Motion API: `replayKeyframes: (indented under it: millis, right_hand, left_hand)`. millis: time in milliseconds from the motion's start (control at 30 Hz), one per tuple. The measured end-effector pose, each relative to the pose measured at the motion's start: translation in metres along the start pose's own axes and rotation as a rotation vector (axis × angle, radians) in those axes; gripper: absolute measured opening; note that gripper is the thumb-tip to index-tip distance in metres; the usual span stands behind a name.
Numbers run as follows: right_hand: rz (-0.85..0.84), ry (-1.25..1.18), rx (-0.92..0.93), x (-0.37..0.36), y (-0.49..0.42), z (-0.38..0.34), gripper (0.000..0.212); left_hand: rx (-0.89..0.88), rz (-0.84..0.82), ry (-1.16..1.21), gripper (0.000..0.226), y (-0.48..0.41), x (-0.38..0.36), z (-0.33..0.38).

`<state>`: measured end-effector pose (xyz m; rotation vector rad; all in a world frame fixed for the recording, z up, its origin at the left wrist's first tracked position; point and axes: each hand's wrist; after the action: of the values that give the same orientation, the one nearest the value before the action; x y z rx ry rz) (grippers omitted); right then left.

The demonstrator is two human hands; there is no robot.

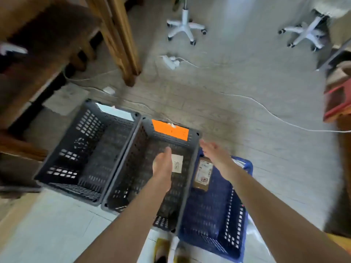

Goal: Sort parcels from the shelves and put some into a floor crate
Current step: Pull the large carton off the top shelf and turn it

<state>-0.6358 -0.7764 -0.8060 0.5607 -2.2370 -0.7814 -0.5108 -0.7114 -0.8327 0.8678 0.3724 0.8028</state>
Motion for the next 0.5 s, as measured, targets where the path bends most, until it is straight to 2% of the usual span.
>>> replayKeyframes:
  millis: [100, 200, 367, 500]
  right_hand:
    - [-0.005, 0.06, 0.207, -0.007, 0.062, -0.089, 0.043]
    - [-0.078, 0.085, 0.42, -0.038, 0.137, -0.175, 0.027]
    - [-0.183, 0.227, 0.756, -0.126, 0.285, -0.288, 0.037]
    - [-0.368, 0.286, 0.964, -0.216, 0.417, -0.338, 0.054]
  left_hand:
    - [-0.146, 0.044, 0.087, 0.046, 0.07, 0.061, 0.079]
    - [-0.305, 0.044, 0.18, 0.048, 0.142, 0.138, 0.135]
    - [-0.553, 0.184, 0.299, 0.049, 0.254, 0.306, 0.183]
    - [-0.606, 0.394, 0.49, 0.036, 0.341, 0.459, 0.182]
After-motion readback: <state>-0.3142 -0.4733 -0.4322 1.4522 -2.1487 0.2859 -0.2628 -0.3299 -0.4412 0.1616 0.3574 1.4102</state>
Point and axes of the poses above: each hand's wrist, its own y-axis away from the middle knuckle, its own x-axis out of the back of the hand, z = x × y, and after that the axes turned 15 degrees about y, right-handed
